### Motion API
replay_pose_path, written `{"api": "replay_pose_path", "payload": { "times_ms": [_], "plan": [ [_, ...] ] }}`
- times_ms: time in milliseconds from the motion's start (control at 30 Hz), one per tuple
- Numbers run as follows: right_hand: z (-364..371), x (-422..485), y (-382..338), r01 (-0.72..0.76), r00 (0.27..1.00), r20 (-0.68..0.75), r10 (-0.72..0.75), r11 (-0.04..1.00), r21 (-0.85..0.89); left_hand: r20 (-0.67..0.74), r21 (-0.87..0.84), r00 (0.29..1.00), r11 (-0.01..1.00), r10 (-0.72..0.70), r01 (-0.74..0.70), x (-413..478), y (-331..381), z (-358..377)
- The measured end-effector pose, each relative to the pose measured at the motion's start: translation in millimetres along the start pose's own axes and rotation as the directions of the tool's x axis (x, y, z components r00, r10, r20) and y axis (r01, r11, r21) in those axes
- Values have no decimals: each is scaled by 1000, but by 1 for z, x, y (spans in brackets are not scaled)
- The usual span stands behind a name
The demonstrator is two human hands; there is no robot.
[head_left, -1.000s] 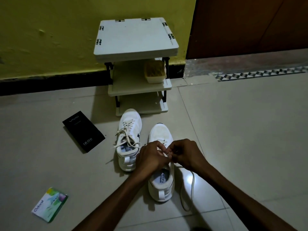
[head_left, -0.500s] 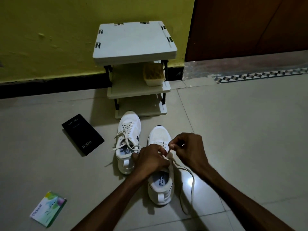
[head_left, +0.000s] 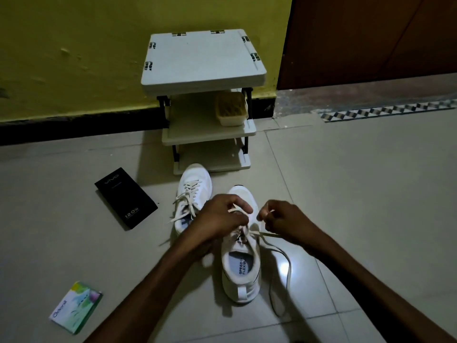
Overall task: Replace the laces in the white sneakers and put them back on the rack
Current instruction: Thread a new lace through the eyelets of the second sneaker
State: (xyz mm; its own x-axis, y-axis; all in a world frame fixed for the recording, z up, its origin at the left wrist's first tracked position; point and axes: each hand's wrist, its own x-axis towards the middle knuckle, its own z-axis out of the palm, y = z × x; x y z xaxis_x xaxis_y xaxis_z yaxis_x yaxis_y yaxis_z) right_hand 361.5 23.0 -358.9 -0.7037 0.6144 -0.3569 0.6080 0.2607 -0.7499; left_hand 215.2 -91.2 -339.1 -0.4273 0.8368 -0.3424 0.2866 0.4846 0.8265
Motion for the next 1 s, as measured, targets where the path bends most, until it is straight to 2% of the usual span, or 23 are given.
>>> {"api": "replay_pose_path", "payload": {
  "times_ms": [33, 67, 133, 200, 267, 300, 400, 533, 667, 800, 933, 1000],
  "plan": [
    [7, 2, 7, 27, 998, 55, -16, 980, -199, 16, -134, 1000, 991, 16, -14, 0, 5, -6],
    [13, 3, 12, 51, 994, 106, -18, 948, -315, 25, -223, 999, 975, 34, -28, -1, 9, -11],
    [23, 2, 15, 77, 991, 129, -33, 933, -353, 19, -214, 995, 973, 98, -92, -1, 12, -16],
    [27, 3, 14, 106, 993, 86, -78, 912, -397, -19, 54, 975, 974, 220, -219, 2, 4, -15],
    [28, 4, 12, 124, 992, 85, -96, 890, -440, -6, 337, 934, 880, 358, -335, 3, -5, -12],
    [28, 4, 11, 124, 991, 96, -91, 892, -435, 15, 400, 922, 843, 386, -360, 3, -9, -11],
    [28, 6, 10, 72, 993, 111, -38, 944, -323, 38, 453, 941, 834, 337, -316, -1, -14, -5],
    [29, 4, 6, -32, 993, 112, 49, 989, -146, -54, 615, 974, 776, 218, -140, -5, -27, 12],
    [26, 0, 3, -128, 983, 137, 126, 992, 7, -68, 638, 988, 767, 142, -66, -3, -38, 21],
    [16, -2, -3, -172, 975, 154, 159, 983, 68, 39, 560, 996, 823, 82, -90, 1, -44, 21],
    [3, 0, -9, -143, 977, 163, 136, 989, 37, 78, 591, 995, 800, 69, -102, 6, -44, 19],
    [-4, -4, -19, -132, 977, 186, 104, 980, 146, 74, 610, 994, 785, 80, -108, 7, -45, 20]
  ]
}}
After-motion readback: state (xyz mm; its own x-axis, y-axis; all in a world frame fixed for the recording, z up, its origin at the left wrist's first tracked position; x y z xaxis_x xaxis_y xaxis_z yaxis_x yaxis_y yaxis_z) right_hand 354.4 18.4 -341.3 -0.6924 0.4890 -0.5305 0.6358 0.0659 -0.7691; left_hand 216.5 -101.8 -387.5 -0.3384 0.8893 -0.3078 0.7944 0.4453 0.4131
